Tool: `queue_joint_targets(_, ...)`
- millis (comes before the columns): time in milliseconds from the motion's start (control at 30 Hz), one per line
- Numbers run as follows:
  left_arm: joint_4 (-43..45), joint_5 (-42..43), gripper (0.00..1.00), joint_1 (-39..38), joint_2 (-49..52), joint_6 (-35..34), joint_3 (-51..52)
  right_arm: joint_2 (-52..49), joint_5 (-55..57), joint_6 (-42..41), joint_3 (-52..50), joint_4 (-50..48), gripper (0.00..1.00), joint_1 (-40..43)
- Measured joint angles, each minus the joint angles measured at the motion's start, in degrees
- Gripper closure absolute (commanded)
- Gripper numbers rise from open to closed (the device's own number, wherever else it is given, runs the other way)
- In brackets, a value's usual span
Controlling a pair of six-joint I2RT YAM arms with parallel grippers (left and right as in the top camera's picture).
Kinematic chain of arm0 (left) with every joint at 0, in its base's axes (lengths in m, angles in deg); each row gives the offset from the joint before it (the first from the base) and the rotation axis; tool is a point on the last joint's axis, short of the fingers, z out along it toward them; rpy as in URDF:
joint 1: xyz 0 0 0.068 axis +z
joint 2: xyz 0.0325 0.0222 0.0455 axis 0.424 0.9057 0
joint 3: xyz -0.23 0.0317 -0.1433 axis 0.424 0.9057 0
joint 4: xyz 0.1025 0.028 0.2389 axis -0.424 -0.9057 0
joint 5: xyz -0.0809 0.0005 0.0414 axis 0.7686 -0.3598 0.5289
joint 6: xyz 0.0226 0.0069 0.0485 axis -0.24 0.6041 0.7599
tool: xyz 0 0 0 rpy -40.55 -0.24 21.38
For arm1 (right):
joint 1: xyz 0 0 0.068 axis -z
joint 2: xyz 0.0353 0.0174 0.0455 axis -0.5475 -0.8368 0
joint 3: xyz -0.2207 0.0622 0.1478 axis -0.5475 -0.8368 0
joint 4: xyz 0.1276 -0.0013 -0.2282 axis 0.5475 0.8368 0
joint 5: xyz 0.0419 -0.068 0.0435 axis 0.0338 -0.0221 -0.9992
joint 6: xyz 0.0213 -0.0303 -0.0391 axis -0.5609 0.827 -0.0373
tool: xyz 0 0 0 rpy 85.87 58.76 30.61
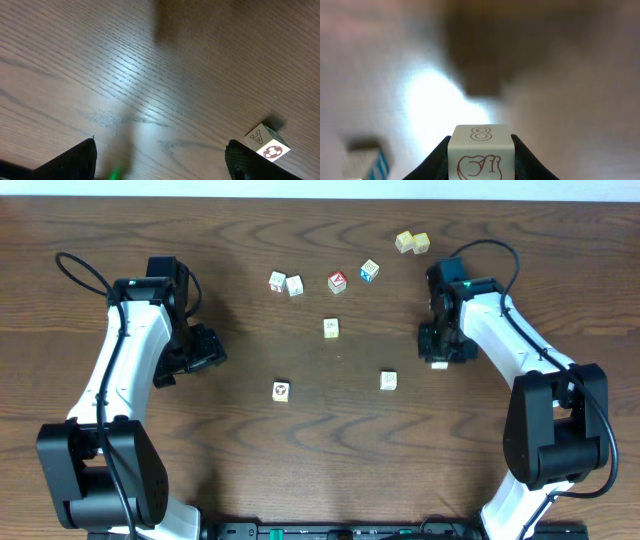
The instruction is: Lift 4 blocks
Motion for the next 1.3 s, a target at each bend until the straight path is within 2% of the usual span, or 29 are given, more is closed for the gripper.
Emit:
queue_joint_targets(200, -0.02, 0.02, 0.18, 0.00, 0.00, 0.00, 0.00, 0.00, -4.85, 0.02, -1.53, 2.67, 0.70, 0.00)
queue_joint_targets(500, -0.02, 0.02, 0.18, 0.00, 0.00, 0.00, 0.00, 0.61, -8.92, 0.02, -9.79, -2.32, 0.67, 0.00)
queue_joint_targets(1300, 0.00, 0.02, 0.18, 0.00, 0.00, 0.00, 0.00, 0.83, -16.17, 0.02, -10.58, -9.51, 0.66, -0.11)
